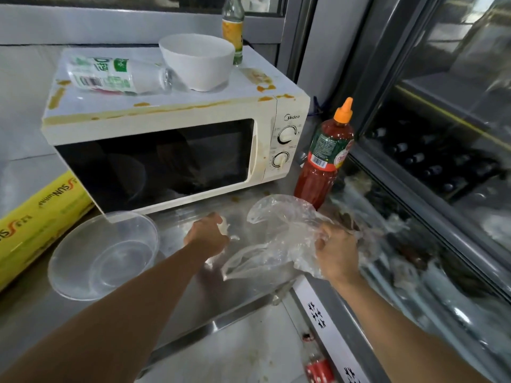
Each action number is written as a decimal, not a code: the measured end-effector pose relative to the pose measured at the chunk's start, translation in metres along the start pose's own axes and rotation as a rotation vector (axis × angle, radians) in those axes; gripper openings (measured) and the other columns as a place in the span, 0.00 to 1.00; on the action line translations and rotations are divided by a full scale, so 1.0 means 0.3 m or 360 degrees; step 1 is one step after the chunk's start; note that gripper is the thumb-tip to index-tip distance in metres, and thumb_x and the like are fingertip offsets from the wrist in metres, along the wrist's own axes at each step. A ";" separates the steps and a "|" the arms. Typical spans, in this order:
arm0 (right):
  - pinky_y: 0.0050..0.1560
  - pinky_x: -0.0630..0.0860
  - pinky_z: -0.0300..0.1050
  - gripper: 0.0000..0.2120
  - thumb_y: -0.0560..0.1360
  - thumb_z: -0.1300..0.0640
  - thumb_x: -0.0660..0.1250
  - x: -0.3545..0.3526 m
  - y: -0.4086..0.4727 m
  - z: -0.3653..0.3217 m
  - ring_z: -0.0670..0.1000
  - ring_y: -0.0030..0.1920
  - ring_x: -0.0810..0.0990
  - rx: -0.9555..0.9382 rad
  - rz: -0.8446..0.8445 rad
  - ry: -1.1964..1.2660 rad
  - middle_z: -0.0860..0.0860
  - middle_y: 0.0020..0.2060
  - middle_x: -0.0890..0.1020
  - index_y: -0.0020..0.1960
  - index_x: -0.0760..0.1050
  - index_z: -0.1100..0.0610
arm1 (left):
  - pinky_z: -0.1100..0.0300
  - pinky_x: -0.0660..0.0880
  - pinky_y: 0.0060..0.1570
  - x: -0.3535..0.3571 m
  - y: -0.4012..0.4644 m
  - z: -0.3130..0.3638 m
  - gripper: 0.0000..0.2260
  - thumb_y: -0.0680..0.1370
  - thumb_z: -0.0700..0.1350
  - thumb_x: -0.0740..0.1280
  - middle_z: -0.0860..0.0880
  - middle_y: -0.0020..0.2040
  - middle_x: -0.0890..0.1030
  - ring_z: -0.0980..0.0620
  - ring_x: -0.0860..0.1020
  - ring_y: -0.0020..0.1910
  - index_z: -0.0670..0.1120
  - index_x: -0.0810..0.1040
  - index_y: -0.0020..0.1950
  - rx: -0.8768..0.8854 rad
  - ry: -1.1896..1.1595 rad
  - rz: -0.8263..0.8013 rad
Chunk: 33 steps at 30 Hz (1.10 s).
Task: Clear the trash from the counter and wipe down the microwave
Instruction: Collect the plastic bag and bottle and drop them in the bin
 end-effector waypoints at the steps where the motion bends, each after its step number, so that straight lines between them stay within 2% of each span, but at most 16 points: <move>1: 0.53 0.78 0.57 0.14 0.70 0.68 0.65 0.008 -0.003 0.011 0.56 0.47 0.83 0.0006 0.0003 0.0024 0.55 0.47 0.84 0.53 0.79 0.57 | 0.51 0.74 0.58 0.007 0.009 -0.004 0.22 0.72 0.48 0.72 0.43 0.61 0.77 0.42 0.76 0.59 0.46 0.72 0.63 -0.0004 0.0023 0.0008; 3: 0.54 0.76 0.60 0.12 0.69 0.69 0.64 0.018 -0.008 0.027 0.56 0.44 0.83 0.0012 0.0026 0.0049 0.54 0.43 0.84 0.47 0.79 0.56 | 0.52 0.74 0.57 0.017 0.024 -0.013 0.24 0.71 0.49 0.73 0.43 0.61 0.77 0.42 0.76 0.59 0.47 0.72 0.63 -0.0007 0.0077 0.0032; 6: 0.49 0.77 0.56 0.10 0.69 0.72 0.63 0.020 -0.014 0.029 0.57 0.40 0.81 -0.0018 0.0022 0.0067 0.53 0.37 0.81 0.41 0.77 0.58 | 0.52 0.74 0.55 0.035 0.036 -0.019 0.24 0.71 0.51 0.73 0.43 0.60 0.77 0.41 0.76 0.58 0.47 0.71 0.63 0.0000 0.0170 0.0058; 9: 0.50 0.73 0.48 0.09 0.69 0.71 0.64 0.027 -0.019 0.037 0.56 0.41 0.81 -0.0047 0.0007 0.0047 0.53 0.37 0.81 0.41 0.77 0.59 | 0.52 0.74 0.54 0.051 0.040 -0.022 0.22 0.72 0.52 0.71 0.44 0.59 0.77 0.41 0.76 0.57 0.49 0.70 0.63 -0.0026 0.0201 0.0106; 11: 0.47 0.68 0.41 0.07 0.71 0.69 0.64 0.034 -0.021 0.043 0.55 0.44 0.81 -0.0041 -0.0035 0.0005 0.54 0.41 0.83 0.44 0.78 0.60 | 0.51 0.74 0.53 0.056 0.037 -0.023 0.18 0.74 0.48 0.69 0.43 0.58 0.77 0.41 0.77 0.56 0.48 0.70 0.62 -0.0033 0.0240 0.0174; 15: 0.46 0.69 0.42 0.06 0.73 0.67 0.64 0.043 -0.028 0.039 0.53 0.46 0.81 -0.0063 -0.0069 -0.0025 0.53 0.43 0.83 0.46 0.78 0.60 | 0.50 0.75 0.51 0.056 0.025 -0.033 0.14 0.74 0.41 0.65 0.41 0.55 0.78 0.39 0.78 0.54 0.45 0.72 0.59 -0.0057 0.0220 0.0242; 18: 0.45 0.78 0.49 0.05 0.73 0.67 0.65 0.043 -0.041 0.019 0.54 0.44 0.81 -0.0083 -0.0083 0.0038 0.53 0.41 0.82 0.43 0.76 0.59 | 0.49 0.77 0.52 0.049 0.016 -0.050 0.14 0.73 0.36 0.64 0.39 0.54 0.78 0.39 0.78 0.53 0.43 0.73 0.57 -0.0089 0.0148 0.0215; 23: 0.44 0.79 0.52 0.07 0.73 0.66 0.65 0.018 -0.059 -0.020 0.55 0.43 0.80 -0.0094 -0.0110 0.0049 0.53 0.40 0.81 0.40 0.74 0.56 | 0.52 0.76 0.53 0.004 -0.028 -0.050 0.13 0.73 0.35 0.61 0.40 0.56 0.78 0.40 0.77 0.55 0.45 0.73 0.57 -0.0059 0.0047 0.0242; 25: 0.43 0.76 0.46 0.05 0.74 0.65 0.65 -0.005 -0.064 -0.040 0.56 0.45 0.80 -0.0091 -0.0106 0.0041 0.53 0.43 0.82 0.44 0.76 0.57 | 0.54 0.74 0.55 -0.030 -0.056 -0.035 0.15 0.74 0.35 0.61 0.42 0.57 0.79 0.41 0.77 0.57 0.46 0.74 0.58 -0.0020 0.0020 0.0247; 27: 0.42 0.68 0.40 0.05 0.75 0.64 0.65 -0.036 -0.066 -0.065 0.56 0.48 0.80 -0.0085 -0.0104 0.0011 0.54 0.46 0.82 0.48 0.77 0.59 | 0.56 0.73 0.55 -0.079 -0.086 -0.014 0.16 0.74 0.35 0.61 0.44 0.57 0.79 0.43 0.77 0.58 0.47 0.74 0.60 0.0011 -0.0026 0.0285; 31: 0.43 0.70 0.42 0.07 0.77 0.60 0.64 -0.112 -0.071 -0.135 0.55 0.50 0.80 -0.0093 -0.0087 0.0016 0.54 0.51 0.82 0.53 0.77 0.57 | 0.57 0.74 0.48 -0.198 -0.153 0.043 0.15 0.75 0.36 0.59 0.45 0.52 0.81 0.43 0.77 0.52 0.48 0.76 0.59 0.0058 -0.0059 0.0401; 33: 0.42 0.67 0.41 0.07 0.77 0.61 0.63 -0.154 -0.074 -0.170 0.56 0.51 0.80 -0.0112 -0.0067 0.0042 0.54 0.51 0.82 0.54 0.77 0.58 | 0.58 0.72 0.43 -0.260 -0.190 0.069 0.12 0.75 0.38 0.59 0.45 0.47 0.80 0.44 0.77 0.46 0.48 0.77 0.56 0.0061 -0.0109 0.0443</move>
Point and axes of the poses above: each hand's wrist, its own y-axis towards the middle knuckle, its own x-axis out of the palm, z = x × y, the point moved 6 cm from there along y, towards the middle knuckle
